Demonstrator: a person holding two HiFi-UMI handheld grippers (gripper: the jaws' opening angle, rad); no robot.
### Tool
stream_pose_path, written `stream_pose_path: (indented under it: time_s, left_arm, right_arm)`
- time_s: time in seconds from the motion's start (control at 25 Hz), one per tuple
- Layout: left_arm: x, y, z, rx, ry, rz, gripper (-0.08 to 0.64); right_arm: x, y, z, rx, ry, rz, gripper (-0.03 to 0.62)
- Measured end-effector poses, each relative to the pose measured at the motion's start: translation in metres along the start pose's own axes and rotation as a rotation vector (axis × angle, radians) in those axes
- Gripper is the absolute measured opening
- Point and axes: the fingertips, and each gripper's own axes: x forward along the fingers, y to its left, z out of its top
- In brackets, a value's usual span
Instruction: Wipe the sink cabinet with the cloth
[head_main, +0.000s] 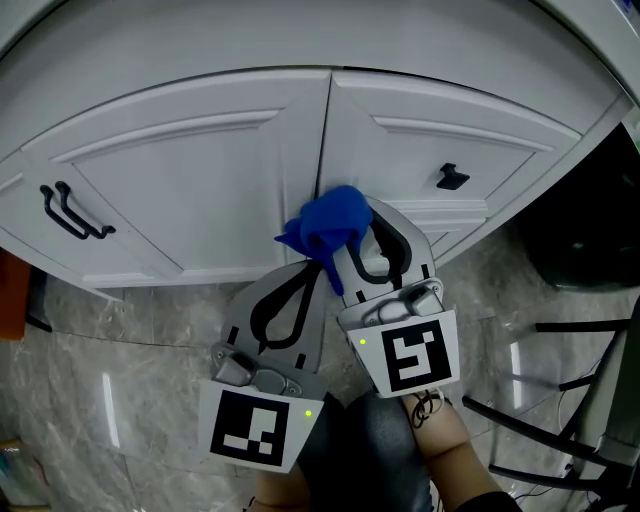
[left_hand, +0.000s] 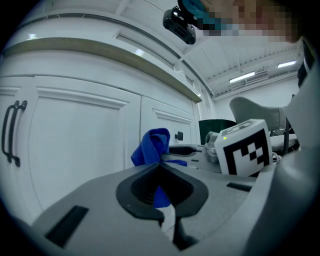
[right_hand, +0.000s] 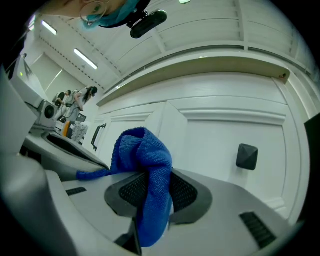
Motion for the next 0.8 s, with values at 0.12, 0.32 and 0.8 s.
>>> stream_pose_path:
  time_s: [0.12,0.32,0.8]
  left_arm:
    - [0.0044,-0.0023,-0.0027,0.03,0.01,-0.013,0.003]
    - [0.002,-0.0001,-0.0023,-0.03,0.001,0.0,0.003]
    - [-0.0002,-0.0035,-0.0004,-0.042,-0.003,-0.007,0.003]
  right_arm:
    - [0.0001,-0.0003,0.0008,-0.001,-0.001,0.006,0.115]
    - [0.0001,-0.0011,0.0002,-0.018,-0.001,0.0,0.115]
    - [-0.0019,-0.0072,-0.0023,0.009,0.004,-0.011,0.117]
